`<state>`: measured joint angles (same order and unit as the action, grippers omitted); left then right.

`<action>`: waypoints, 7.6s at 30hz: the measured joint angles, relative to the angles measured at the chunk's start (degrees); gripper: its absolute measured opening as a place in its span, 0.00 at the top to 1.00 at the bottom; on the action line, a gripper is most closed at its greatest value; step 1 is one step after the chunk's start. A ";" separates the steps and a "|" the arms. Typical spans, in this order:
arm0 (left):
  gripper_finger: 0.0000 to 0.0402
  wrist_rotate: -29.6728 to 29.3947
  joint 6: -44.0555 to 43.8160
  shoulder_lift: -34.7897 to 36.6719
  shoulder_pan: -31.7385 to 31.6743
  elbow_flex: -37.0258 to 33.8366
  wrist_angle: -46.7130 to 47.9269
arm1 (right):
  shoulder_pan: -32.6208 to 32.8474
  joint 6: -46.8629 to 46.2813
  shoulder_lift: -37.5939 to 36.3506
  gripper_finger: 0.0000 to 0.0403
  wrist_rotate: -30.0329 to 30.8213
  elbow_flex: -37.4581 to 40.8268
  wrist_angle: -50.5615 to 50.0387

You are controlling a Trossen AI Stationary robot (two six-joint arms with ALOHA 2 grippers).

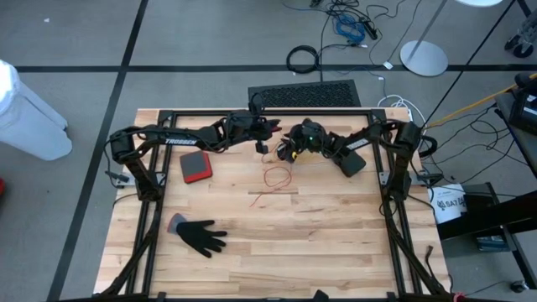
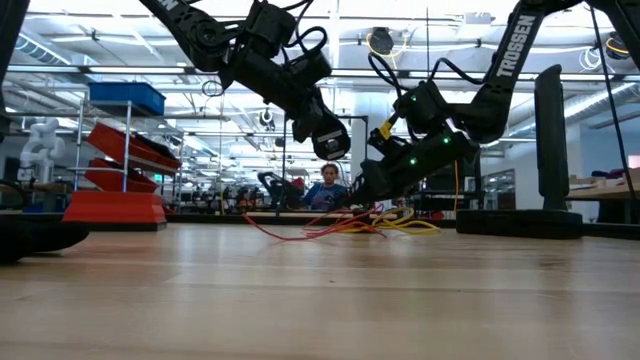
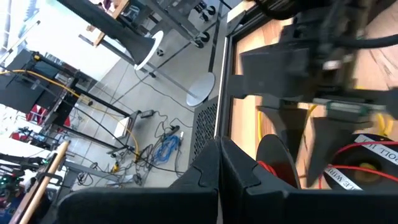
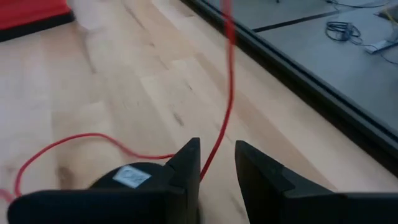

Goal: Coil cords
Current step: Coil the red wire into the spool

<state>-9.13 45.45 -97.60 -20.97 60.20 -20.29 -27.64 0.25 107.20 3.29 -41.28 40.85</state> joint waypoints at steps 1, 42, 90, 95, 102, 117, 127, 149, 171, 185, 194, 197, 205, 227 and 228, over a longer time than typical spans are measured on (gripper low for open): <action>1.00 0.00 0.00 0.00 0.08 0.00 -0.06 | -0.31 0.00 -0.02 0.79 0.09 0.00 0.03; 1.00 -1.47 -1.55 3.45 0.14 0.11 10.87 | -4.45 -1.09 -0.04 1.00 -2.14 0.00 2.62; 1.00 -2.77 -8.71 -2.80 1.77 0.04 -7.91 | 7.99 -1.04 -10.33 1.00 -7.49 0.02 6.53; 1.00 -2.78 -12.93 -2.80 1.88 0.04 -11.60 | 8.65 -0.01 -10.29 1.00 -5.66 0.02 6.18; 1.00 -3.01 -16.57 -2.80 2.29 0.04 -13.90 | 9.82 2.44 -10.29 1.00 -1.63 0.02 7.10; 1.00 -3.45 -19.65 -2.80 3.25 0.04 -19.93 | 10.67 3.72 -8.80 1.00 -1.66 -0.02 10.05; 1.00 -3.41 -25.74 -2.80 4.28 0.04 -24.37 | 10.39 3.96 -6.29 1.00 0.27 -0.02 13.07; 1.00 0.39 -30.05 5.40 4.13 0.02 -18.84 | 6.93 12.34 -6.32 1.00 -0.78 -0.02 9.47; 1.00 9.80 -22.89 11.34 0.35 0.07 14.73 | 3.92 6.63 -6.34 1.00 -6.65 0.04 5.97; 1.00 4.60 -13.04 11.33 -0.65 0.07 24.24 | 3.85 3.36 -8.81 1.00 -8.08 0.03 3.87; 1.00 2.60 -9.79 10.69 -0.70 0.07 20.42 | 4.32 -1.69 -14.48 1.00 -11.37 0.03 3.67; 1.00 1.43 -8.03 8.99 -0.51 0.07 17.95 | 5.18 -2.96 -15.63 1.00 -12.19 -0.15 3.86; 1.00 -5.10 -7.10 3.89 0.97 0.09 4.67 | 8.73 -3.34 -15.80 1.00 -10.73 -2.34 3.35; 1.00 0.39 -16.60 3.48 1.82 0.04 -9.76 | 9.77 5.40 -15.41 1.00 -5.93 -2.38 4.76; 1.00 0.39 -16.61 3.48 1.93 0.05 -10.31 | 9.75 5.40 -15.05 1.00 -5.93 -2.38 5.34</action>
<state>-8.73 28.84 -94.13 -19.05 60.26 -30.61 -17.89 5.65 92.14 -2.63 -43.66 46.19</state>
